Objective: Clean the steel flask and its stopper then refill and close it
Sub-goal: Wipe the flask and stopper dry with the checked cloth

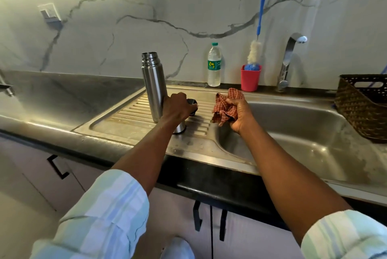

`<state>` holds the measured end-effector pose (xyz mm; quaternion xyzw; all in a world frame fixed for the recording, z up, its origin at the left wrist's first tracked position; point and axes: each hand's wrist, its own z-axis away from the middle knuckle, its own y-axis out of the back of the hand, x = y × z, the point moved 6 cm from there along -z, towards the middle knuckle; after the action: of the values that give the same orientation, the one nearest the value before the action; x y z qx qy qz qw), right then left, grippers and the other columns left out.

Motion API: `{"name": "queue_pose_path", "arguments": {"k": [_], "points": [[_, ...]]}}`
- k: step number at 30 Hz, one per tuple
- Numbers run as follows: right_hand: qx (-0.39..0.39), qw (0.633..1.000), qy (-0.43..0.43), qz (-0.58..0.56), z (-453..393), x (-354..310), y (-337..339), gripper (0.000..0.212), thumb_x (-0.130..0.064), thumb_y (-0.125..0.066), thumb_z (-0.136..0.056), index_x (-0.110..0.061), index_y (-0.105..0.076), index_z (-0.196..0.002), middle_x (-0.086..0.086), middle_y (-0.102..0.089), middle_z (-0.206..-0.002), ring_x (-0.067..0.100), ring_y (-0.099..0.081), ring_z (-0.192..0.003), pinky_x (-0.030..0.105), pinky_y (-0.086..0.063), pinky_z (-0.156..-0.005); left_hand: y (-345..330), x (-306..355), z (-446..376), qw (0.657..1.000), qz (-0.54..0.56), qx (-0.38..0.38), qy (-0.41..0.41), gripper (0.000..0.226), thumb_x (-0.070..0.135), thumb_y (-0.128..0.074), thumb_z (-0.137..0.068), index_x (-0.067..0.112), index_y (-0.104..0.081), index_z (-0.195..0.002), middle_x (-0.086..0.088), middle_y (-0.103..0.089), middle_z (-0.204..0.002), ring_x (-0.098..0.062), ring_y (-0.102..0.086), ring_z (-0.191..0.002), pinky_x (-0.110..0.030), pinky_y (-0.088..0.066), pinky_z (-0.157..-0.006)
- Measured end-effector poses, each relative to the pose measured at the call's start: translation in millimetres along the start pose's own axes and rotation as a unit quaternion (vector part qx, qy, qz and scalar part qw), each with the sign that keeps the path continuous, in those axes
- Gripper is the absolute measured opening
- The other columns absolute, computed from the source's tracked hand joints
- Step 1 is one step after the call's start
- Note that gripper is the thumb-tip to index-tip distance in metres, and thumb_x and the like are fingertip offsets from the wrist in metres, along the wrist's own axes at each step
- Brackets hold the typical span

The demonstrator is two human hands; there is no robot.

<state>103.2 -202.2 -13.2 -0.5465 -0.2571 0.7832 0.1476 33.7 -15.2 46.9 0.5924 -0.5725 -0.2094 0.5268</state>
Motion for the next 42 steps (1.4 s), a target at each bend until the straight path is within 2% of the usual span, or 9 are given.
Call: {"name": "queue_pose_path", "arguments": {"k": [6,10,14,17,23,28,32,36,42], "points": [[-0.008,0.999,0.004,0.046,-2.1,2.8,1.1,0.007,-0.006,-0.062,-0.084,-0.007,-0.064,-0.091,0.011,-0.069,-0.088,0.025,-0.064,-0.069,0.035,-0.055,-0.064,-2.0,6.4,-4.3,0.999,-0.049,-0.014,0.009,0.034,0.042,-0.066,-0.083,0.01,-0.056,-0.077,-0.013,-0.068,-0.091,-0.032,-0.065,-0.085,-0.031,-0.04,-0.065],[-0.015,0.999,-0.01,0.041,2.1,2.9,0.3,0.022,-0.017,-0.063,-0.088,-0.005,-0.066,-0.106,0.013,-0.071,-0.1,0.028,-0.067,-0.087,0.04,-0.056,-0.075,-3.1,10.7,-7.0,0.996,-0.083,-0.013,0.005,0.044,0.052,-0.064,-0.088,0.013,-0.051,-0.07,-0.013,-0.069,-0.095,-0.032,-0.065,-0.089,-0.033,-0.044,-0.07],[-0.018,0.998,-0.052,0.017,9.6,-1.8,2.1,0.029,-0.028,-0.058,-0.093,-0.006,-0.064,-0.11,0.016,-0.069,-0.109,0.034,-0.065,-0.102,0.051,-0.05,-0.094,4.0,27.1,-1.8,0.993,-0.102,0.048,-0.016,0.042,0.049,-0.056,-0.095,0.008,-0.067,-0.097,-0.014,-0.069,-0.107,-0.034,-0.064,-0.102,-0.043,-0.044,-0.091],[-0.015,0.998,-0.064,-0.01,19.4,-10.4,5.0,0.025,-0.027,-0.058,-0.094,-0.005,-0.064,-0.106,0.016,-0.069,-0.098,0.032,-0.065,-0.09,0.048,-0.052,-0.091,8.1,45.8,8.1,0.992,-0.042,0.115,-0.033,0.037,0.036,-0.053,-0.096,0.007,-0.069,-0.112,-0.014,-0.066,-0.119,-0.032,-0.062,-0.11,-0.043,-0.04,-0.097],[-0.02,0.999,0.001,-0.039,40.3,-53.4,29.1,0.026,-0.019,-0.052,-0.096,-0.002,-0.061,-0.114,0.019,-0.069,-0.11,0.035,-0.065,-0.101,0.052,-0.048,-0.098,-6.1,98.1,33.0,0.978,0.117,0.165,-0.049,0.031,0.025,-0.051,-0.097,0.008,-0.068,-0.115,-0.013,-0.064,-0.121,-0.031,-0.058,-0.114,-0.042,-0.037,-0.099],[0.052,0.989,0.133,0.031,67.8,-119.6,86.3,0.023,0.014,-0.047,-0.079,-0.002,-0.061,-0.089,0.014,-0.066,-0.082,0.029,-0.065,-0.07,0.044,-0.058,-0.071,-36.8,190.0,49.1,0.97,0.193,0.116,-0.087,0.031,0.024,-0.051,-0.093,0.008,-0.07,-0.112,-0.016,-0.065,-0.116,-0.033,-0.059,-0.108,-0.043,-0.042,-0.095],[0.215,0.916,0.326,0.095,88.9,-194.2,150.7,0.028,0.008,-0.057,-0.077,-0.01,-0.066,-0.097,0.009,-0.071,-0.086,0.023,-0.07,-0.073,0.045,-0.059,-0.068,-57.1,278.9,77.2,0.952,0.252,0.067,-0.158,0.031,0.019,-0.052,-0.094,0.009,-0.069,-0.117,-0.017,-0.066,-0.117,-0.032,-0.058,-0.11,-0.043,-0.047,-0.096],[0.331,0.812,0.423,0.229,134.5,-258.2,192.9,0.013,-0.004,-0.059,-0.088,-0.003,-0.061,-0.1,0.0,-0.063,-0.073,-0.003,-0.057,-0.05,0.019,-0.049,-0.05,-76.9,347.5,105.5,0.93,0.299,0.024,-0.212,0.033,0.023,-0.053,-0.093,0.013,-0.069,-0.119,-0.011,-0.065,-0.122,-0.028,-0.056,-0.118,-0.044,-0.045,-0.101],[0.441,0.629,0.367,0.525,140.4,-315.9,228.5,0.038,-0.011,-0.05,-0.092,-0.011,-0.048,-0.13,0.013,-0.055,-0.122,0.028,-0.058,-0.106,0.035,-0.047,-0.085,-123.3,374.3,131.3,0.924,0.291,-0.012,-0.248,0.032,0.031,-0.051,-0.095,0.013,-0.069,-0.116,-0.009,-0.062,-0.122,-0.029,-0.058,-0.112,-0.042,-0.042,-0.097]]}}
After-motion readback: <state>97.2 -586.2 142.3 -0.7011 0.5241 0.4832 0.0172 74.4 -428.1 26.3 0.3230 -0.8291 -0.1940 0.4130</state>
